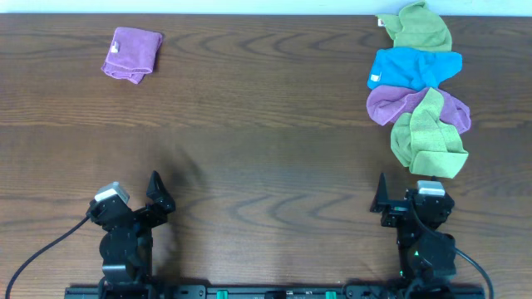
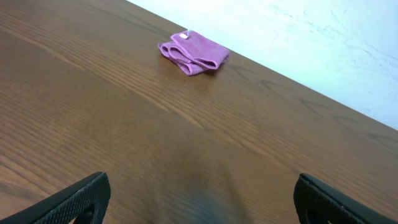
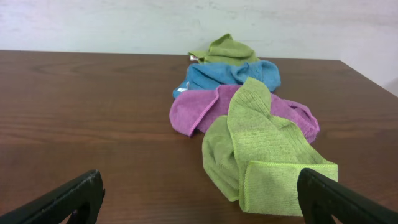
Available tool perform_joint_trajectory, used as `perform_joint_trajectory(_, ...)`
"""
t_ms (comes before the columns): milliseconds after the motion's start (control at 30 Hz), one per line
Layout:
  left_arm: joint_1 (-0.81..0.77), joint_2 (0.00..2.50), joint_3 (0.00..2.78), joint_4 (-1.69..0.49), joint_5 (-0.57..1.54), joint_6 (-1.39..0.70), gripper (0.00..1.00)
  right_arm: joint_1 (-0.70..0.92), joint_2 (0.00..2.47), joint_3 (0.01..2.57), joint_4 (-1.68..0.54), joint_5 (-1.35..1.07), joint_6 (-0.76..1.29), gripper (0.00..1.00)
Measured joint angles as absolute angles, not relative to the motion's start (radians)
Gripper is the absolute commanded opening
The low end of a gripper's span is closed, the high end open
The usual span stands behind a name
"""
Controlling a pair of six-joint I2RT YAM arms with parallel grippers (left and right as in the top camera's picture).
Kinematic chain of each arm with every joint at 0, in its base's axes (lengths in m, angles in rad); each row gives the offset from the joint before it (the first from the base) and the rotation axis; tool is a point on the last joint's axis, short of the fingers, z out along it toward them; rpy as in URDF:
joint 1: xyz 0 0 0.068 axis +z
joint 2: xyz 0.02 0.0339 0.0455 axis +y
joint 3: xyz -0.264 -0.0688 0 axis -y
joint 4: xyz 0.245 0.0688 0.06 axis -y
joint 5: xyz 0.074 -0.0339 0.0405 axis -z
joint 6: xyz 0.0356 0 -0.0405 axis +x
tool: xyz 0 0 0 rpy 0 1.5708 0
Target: Fold the cloth
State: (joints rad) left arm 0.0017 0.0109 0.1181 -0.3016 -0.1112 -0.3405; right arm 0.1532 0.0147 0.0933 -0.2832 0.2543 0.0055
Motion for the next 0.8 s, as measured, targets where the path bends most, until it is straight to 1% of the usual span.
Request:
perform_joint_trajectory(467, 0.002, 0.011, 0.118, -0.301, -0.111, -0.340, 0.95, 0.154, 0.015, 0.093, -0.282, 0.266, 0.006, 0.99)
perform_joint_trajectory(800, 0.002, 0.011, 0.118, -0.302, -0.111, -0.340, 0.95, 0.154, 0.015, 0.092, -0.223, 0.297, 0.007, 0.99)
